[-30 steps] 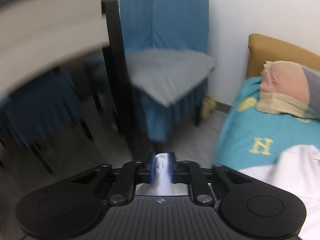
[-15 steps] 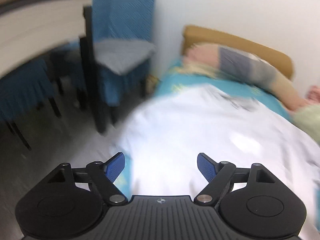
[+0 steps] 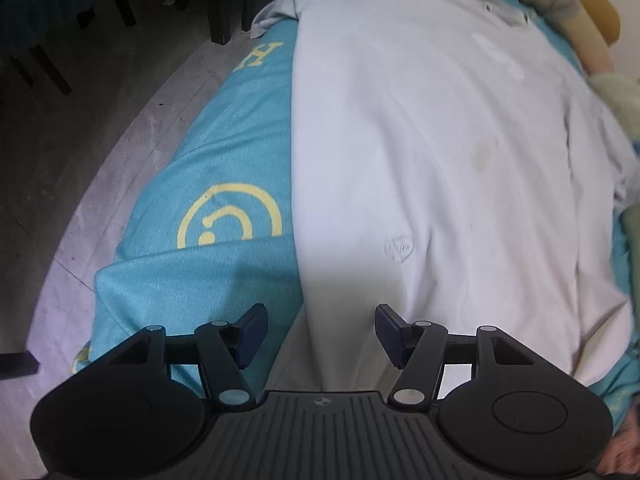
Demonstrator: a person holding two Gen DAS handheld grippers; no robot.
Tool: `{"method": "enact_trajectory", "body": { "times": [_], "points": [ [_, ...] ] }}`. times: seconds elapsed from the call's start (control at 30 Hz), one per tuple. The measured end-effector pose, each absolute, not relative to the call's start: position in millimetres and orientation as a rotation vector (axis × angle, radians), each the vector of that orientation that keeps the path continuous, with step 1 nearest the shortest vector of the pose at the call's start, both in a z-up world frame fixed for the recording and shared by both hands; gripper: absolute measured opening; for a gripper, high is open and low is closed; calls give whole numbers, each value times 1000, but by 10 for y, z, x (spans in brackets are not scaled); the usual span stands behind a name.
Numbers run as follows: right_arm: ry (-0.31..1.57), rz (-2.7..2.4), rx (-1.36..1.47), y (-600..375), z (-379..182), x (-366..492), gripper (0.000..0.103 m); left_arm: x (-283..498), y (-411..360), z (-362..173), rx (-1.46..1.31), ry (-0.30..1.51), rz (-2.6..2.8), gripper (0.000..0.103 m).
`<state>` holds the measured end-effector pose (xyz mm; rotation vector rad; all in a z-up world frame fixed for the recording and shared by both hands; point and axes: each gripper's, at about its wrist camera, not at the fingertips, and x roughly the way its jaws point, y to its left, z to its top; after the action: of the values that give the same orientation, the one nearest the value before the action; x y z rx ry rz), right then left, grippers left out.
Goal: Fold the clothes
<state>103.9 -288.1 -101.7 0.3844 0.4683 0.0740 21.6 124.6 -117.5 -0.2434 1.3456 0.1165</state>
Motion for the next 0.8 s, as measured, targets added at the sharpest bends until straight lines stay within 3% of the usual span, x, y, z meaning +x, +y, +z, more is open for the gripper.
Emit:
{"method": "enact_trajectory", "body": {
  "times": [0.07, 0.1, 0.2, 0.3, 0.5, 0.6, 0.7, 0.8],
  "points": [
    [475, 77, 378, -2889, -994, 989, 103, 253, 1154, -1231, -185, 1396, 102, 37],
    [475, 79, 364, -2876, -978, 968, 103, 248, 1122, -1237, -160, 1412, 108, 17],
    [469, 75, 311, -2817, -952, 890, 103, 224, 1104, -1128, -119, 1417, 111, 3],
    [457, 79, 295, -2804, -931, 845, 103, 214, 1194, -889, -52, 1408, 146, 2],
    [439, 80, 323, -2853, -918, 896, 103, 240, 1273, -659, -20, 1379, 207, 4],
    [444, 71, 359, -2935, -937, 926, 103, 320, 1146, -518, -38, 1257, 194, 20],
    [445, 53, 427, -3096, -949, 982, 103, 400, 1018, -377, -55, 1135, 181, 47],
    [455, 27, 482, -3292, -1080, 1177, 103, 512, 850, -232, -59, 980, 178, 60]
  ]
}}
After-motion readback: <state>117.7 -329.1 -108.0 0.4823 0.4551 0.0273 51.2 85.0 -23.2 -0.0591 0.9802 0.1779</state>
